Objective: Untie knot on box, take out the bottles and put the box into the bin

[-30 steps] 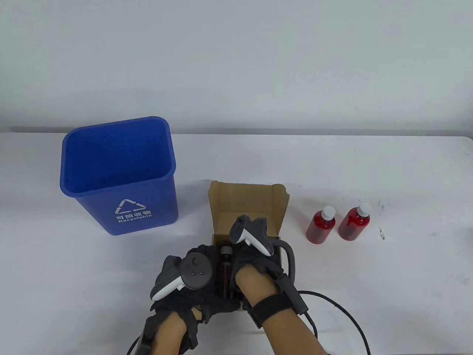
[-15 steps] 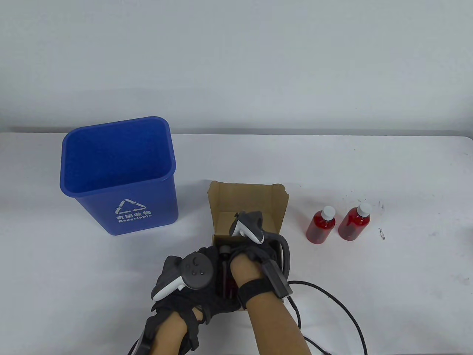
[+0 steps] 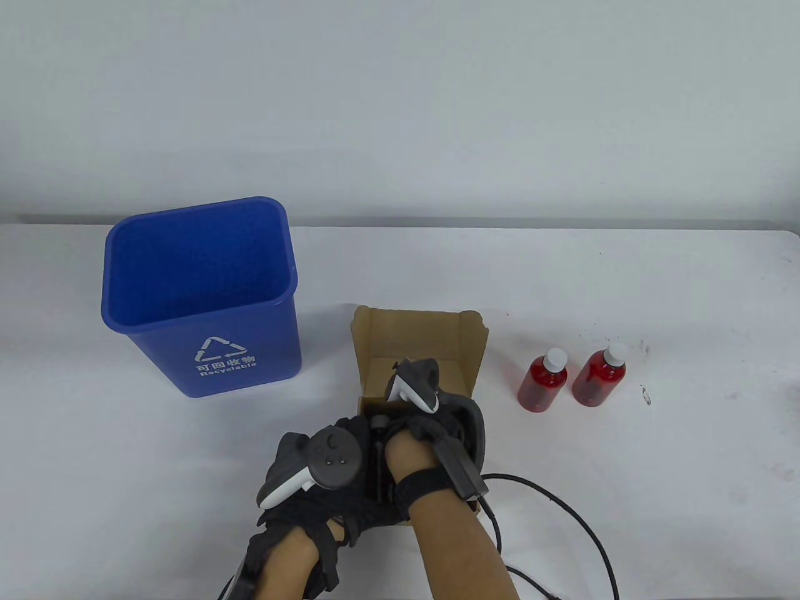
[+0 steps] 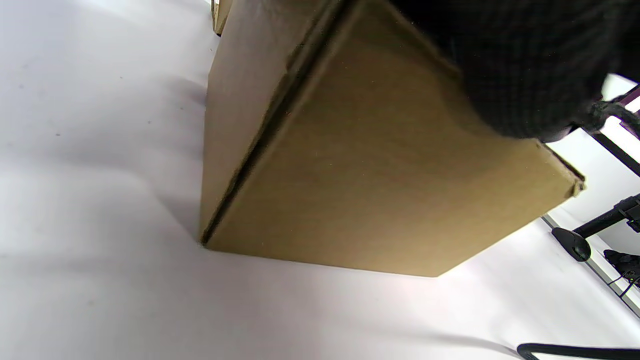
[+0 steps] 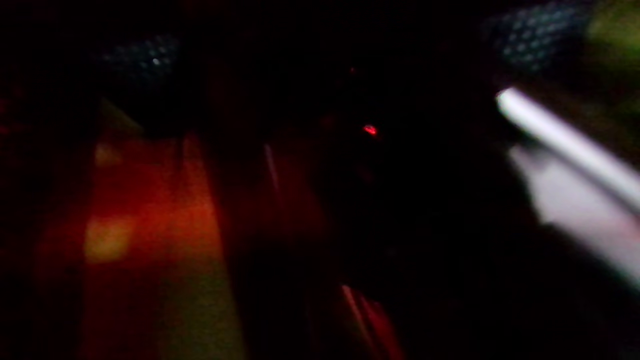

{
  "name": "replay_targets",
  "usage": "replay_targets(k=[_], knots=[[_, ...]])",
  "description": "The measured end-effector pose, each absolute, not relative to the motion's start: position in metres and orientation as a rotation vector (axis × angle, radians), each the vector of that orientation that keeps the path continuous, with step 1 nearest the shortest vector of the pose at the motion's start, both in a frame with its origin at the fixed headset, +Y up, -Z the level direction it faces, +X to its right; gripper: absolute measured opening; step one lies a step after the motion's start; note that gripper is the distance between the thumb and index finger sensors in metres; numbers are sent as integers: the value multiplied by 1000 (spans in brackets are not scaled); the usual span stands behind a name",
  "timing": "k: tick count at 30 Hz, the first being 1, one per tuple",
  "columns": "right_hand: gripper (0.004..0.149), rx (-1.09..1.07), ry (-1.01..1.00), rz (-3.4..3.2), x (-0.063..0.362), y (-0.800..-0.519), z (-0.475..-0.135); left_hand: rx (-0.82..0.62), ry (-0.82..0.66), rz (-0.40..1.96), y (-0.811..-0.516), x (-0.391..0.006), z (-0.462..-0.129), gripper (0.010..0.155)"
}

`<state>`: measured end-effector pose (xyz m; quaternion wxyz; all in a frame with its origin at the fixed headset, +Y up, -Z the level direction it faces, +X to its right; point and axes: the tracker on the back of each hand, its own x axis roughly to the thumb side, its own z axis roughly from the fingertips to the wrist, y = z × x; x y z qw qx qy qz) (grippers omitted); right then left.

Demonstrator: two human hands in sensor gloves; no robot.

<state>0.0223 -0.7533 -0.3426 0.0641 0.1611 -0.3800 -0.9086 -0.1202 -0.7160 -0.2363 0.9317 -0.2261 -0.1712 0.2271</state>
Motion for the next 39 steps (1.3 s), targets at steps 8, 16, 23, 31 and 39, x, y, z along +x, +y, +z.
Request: replay_targets(k=[8,16,23,31,39], knots=[[75,480,-1068,-2801,21,-745,-336,-454,-350,460,-716,-121,-235,127],[74,413,-874,-2914,16,-720,-333,-438,-340,457,-716,-120,-234,125],[71,349,-741,-2971,9,-702,-326,-438,-340,458,-715,-121,-233,126],[62,256,-844,-3090,18,-683,-319,-437,-345,468,-716,-120,-233,123],[61,-37,-720,-3274,25,-653,-310,-435,-346,476,-716,-120,-232,122]])
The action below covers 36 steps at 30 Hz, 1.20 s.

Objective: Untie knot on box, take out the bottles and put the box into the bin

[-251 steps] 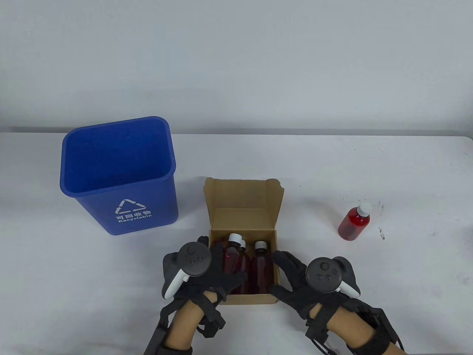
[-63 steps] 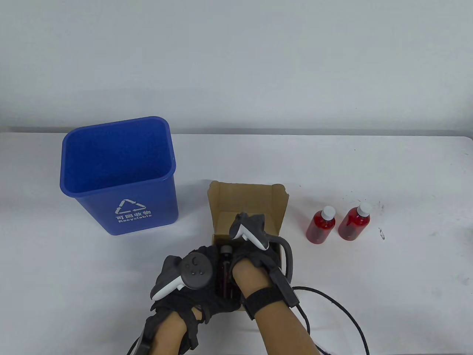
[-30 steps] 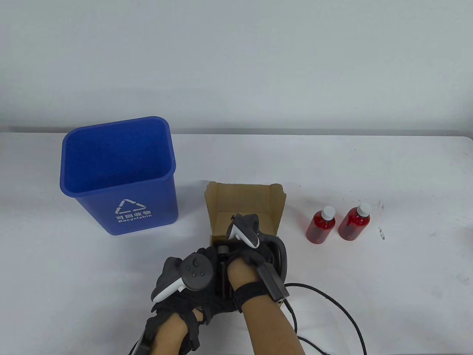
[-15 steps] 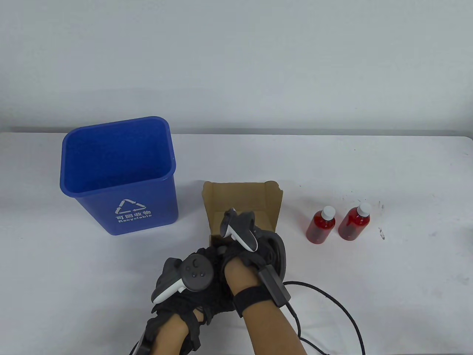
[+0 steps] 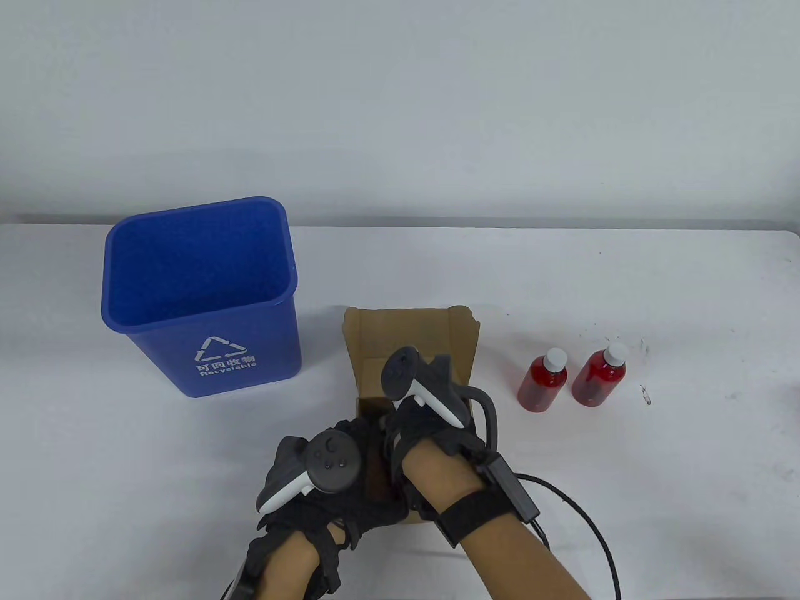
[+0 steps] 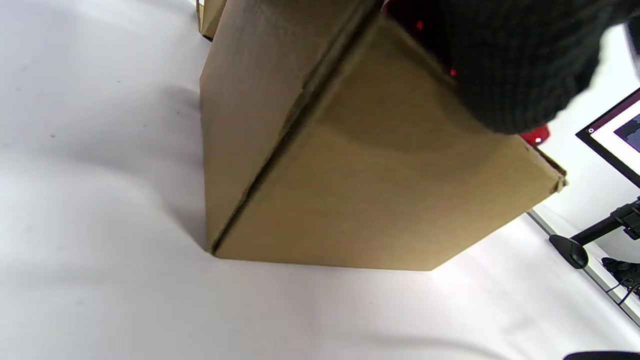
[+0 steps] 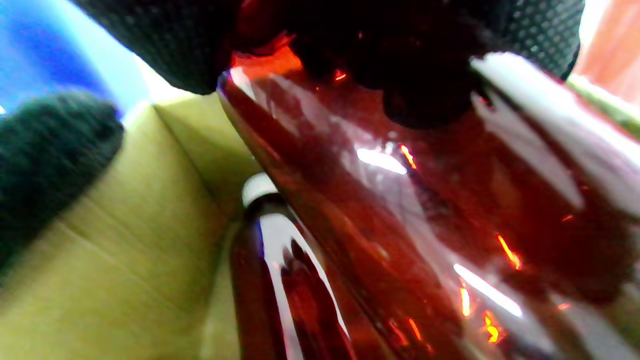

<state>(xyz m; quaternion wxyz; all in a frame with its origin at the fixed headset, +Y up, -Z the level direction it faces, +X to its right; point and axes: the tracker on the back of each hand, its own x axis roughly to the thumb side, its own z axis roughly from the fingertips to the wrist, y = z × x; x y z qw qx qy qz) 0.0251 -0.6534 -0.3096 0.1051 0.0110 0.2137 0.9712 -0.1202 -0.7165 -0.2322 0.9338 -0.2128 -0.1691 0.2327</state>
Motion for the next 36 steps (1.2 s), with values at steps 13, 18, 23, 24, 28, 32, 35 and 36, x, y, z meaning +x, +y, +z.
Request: replay_targets(k=[13,18,23,24,28,32,35,36], knots=[[59,315,-28,2478,118,-596,-273,-431,-340,490,-717,-117,-232,121],[58,320,-247,2442,167,-604,-261,-429,-339,494,-718,-116,-233,121],[58,264,-447,2381,215,-615,-261,-429,-336,497,-717,-116,-233,121],[58,248,-482,2366,225,-617,-262,-427,-336,494,-717,-115,-233,121],[59,164,-591,2315,258,-627,-267,-427,-336,495,-717,-116,-233,121],[60,99,-570,2315,285,-634,-264,-430,-338,495,-717,-116,-233,120],[60,-14,-533,2302,308,-642,-261,-432,-339,497,-717,-116,-233,120],[61,-38,-527,2283,313,-643,-261,-432,-339,498,-717,-116,-233,120]])
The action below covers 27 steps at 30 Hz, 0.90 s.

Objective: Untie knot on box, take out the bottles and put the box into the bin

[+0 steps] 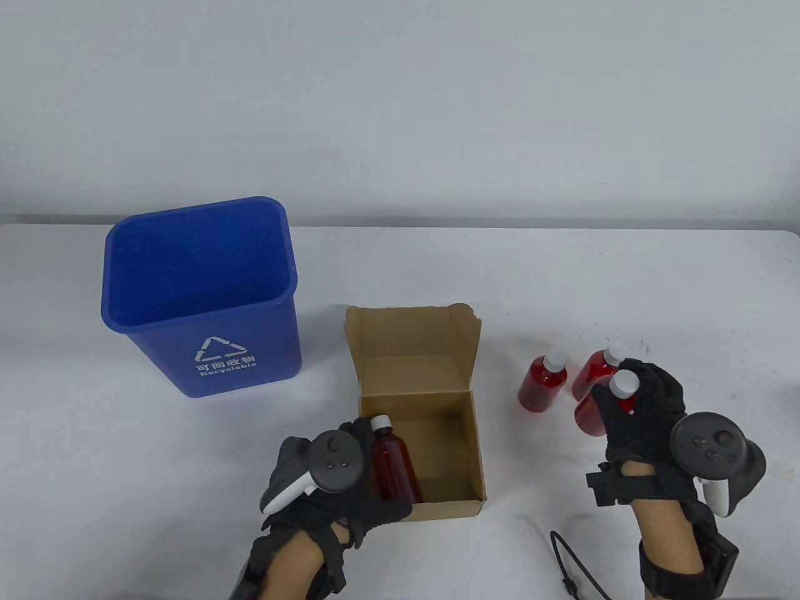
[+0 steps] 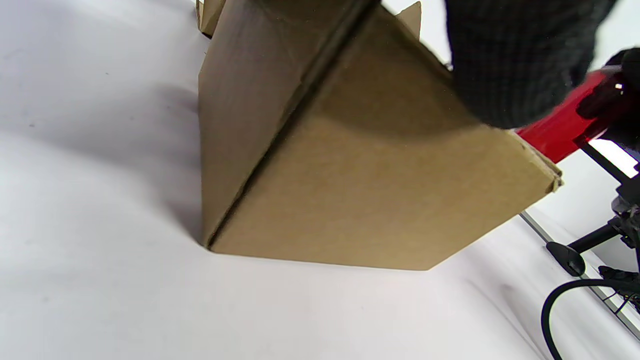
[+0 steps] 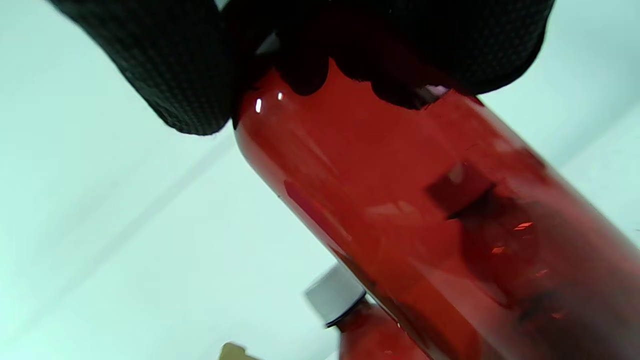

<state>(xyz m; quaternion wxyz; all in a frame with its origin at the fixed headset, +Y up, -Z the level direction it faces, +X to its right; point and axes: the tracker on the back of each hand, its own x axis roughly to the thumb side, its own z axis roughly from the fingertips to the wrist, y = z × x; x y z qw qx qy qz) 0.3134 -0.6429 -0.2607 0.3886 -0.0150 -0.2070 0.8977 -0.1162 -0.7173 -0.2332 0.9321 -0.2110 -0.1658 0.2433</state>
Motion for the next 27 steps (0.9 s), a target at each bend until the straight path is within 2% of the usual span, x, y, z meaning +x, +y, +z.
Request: replay_targets(k=[5,12,19,27], knots=[[61,-174,-418,2293,335,-656,-268,-440,-341,520,-719,-118,-234,120],[61,-229,-225,2332,334,-683,-282,-438,-341,526,-719,-119,-234,119],[61,-238,-195,2445,320,-696,-284,-443,-344,549,-721,-121,-235,119],[66,-279,-106,2323,336,-703,-286,-443,-345,550,-721,-121,-236,119]])
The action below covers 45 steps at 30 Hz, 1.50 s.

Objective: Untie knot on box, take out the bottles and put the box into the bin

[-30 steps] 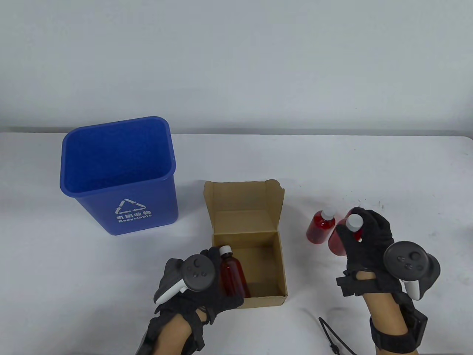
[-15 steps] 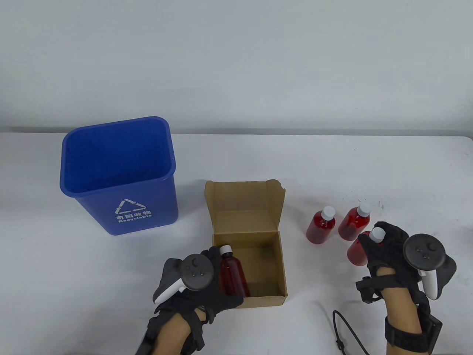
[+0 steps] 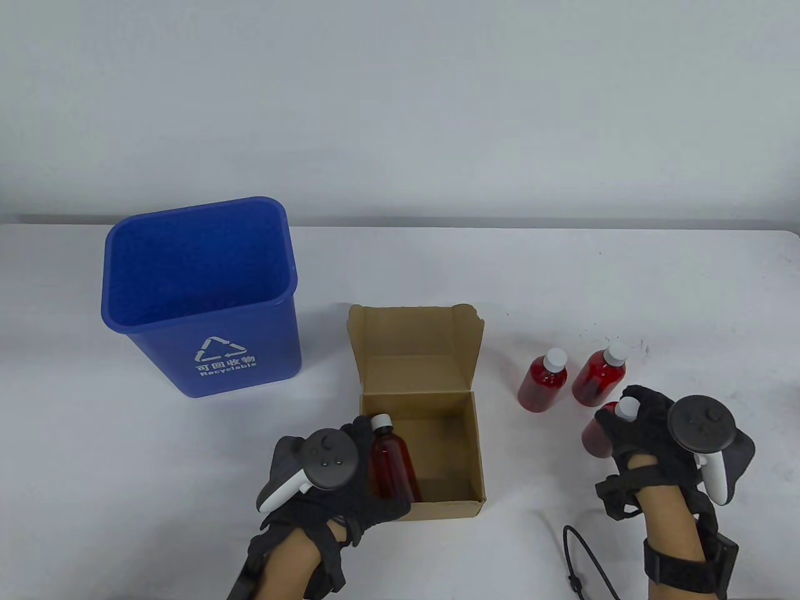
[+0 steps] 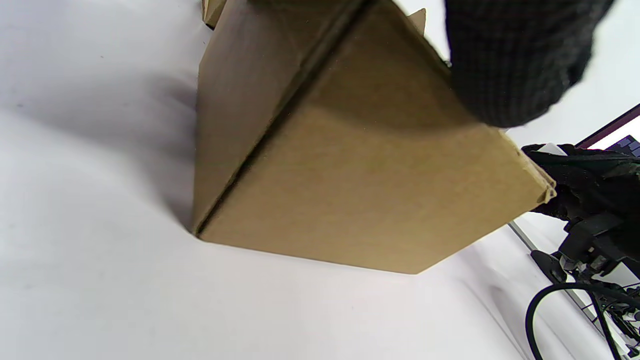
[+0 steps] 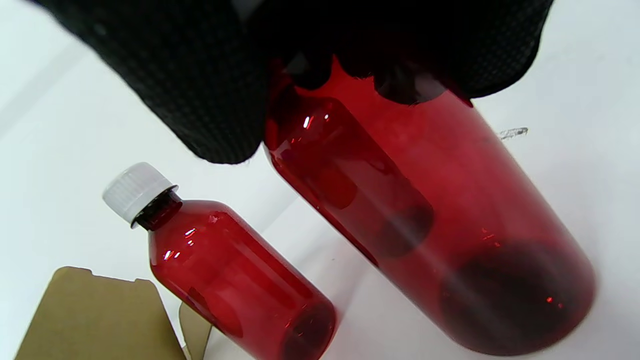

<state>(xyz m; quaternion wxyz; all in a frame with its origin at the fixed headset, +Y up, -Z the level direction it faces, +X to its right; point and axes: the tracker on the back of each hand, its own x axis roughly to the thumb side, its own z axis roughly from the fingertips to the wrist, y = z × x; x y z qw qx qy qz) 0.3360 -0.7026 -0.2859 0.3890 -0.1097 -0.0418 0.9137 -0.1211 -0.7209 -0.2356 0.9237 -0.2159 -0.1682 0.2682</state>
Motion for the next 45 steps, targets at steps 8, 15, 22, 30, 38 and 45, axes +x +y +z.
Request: replay_targets(k=[8,15,22,30,38,45], knots=[[73,-260,-343,2326,343,-672,-270,-437,-346,546,-719,-123,-236,118],[71,-173,-578,2305,343,-648,-254,-418,-387,572,-726,-129,-237,117],[69,70,-595,2370,302,-644,-253,-374,-421,546,-733,-130,-234,116],[68,472,-358,2494,190,-640,-246,-360,-413,525,-732,-127,-230,115],[69,582,-1,2616,100,-648,-257,-351,-414,537,-732,-128,-231,115],[70,574,247,2766,57,-660,-270,-348,-414,532,-732,-127,-231,115]])
